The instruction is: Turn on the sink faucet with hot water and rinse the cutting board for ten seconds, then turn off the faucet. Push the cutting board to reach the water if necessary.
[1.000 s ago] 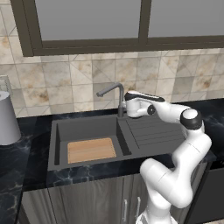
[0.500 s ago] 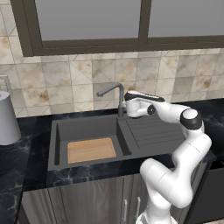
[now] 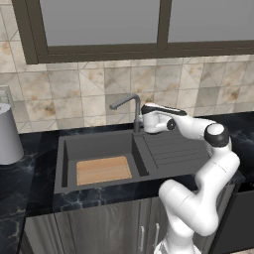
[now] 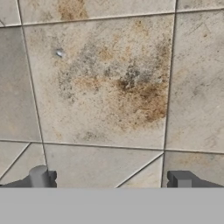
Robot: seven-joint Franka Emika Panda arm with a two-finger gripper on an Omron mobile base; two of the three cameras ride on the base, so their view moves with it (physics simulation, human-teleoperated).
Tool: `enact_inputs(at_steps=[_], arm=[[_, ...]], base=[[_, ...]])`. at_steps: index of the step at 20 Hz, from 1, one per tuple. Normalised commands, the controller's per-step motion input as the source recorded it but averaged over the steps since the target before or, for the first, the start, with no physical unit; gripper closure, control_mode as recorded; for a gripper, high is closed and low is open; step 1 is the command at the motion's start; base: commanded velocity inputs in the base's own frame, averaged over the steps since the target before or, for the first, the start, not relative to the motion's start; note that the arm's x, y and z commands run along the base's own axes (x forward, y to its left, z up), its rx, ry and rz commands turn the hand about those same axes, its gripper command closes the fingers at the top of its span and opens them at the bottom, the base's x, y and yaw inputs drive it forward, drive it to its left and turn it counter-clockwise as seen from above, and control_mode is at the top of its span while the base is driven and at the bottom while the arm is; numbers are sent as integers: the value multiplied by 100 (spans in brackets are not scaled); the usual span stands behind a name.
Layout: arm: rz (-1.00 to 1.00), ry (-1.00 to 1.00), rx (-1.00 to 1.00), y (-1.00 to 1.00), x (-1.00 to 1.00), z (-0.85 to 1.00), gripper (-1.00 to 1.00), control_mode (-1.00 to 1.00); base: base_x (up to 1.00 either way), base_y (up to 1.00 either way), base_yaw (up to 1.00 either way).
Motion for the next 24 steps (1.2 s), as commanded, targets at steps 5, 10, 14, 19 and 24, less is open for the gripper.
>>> enact_inputs(at_steps=[5,10,14,19,24], arm=[[0,0,0,-8,-6,0,-100,-100],[0,0,0,-8,-17,0,-100,-100],[0,0,0,-8,-18,0,-100,-100],[0,0,0,-9,-21,0,-100,-100],[0,0,0,-9,-17,0,-100,-100]], base=[[0,0,0],[0,0,0],[0,0,0],[0,0,0],[0,0,0]])
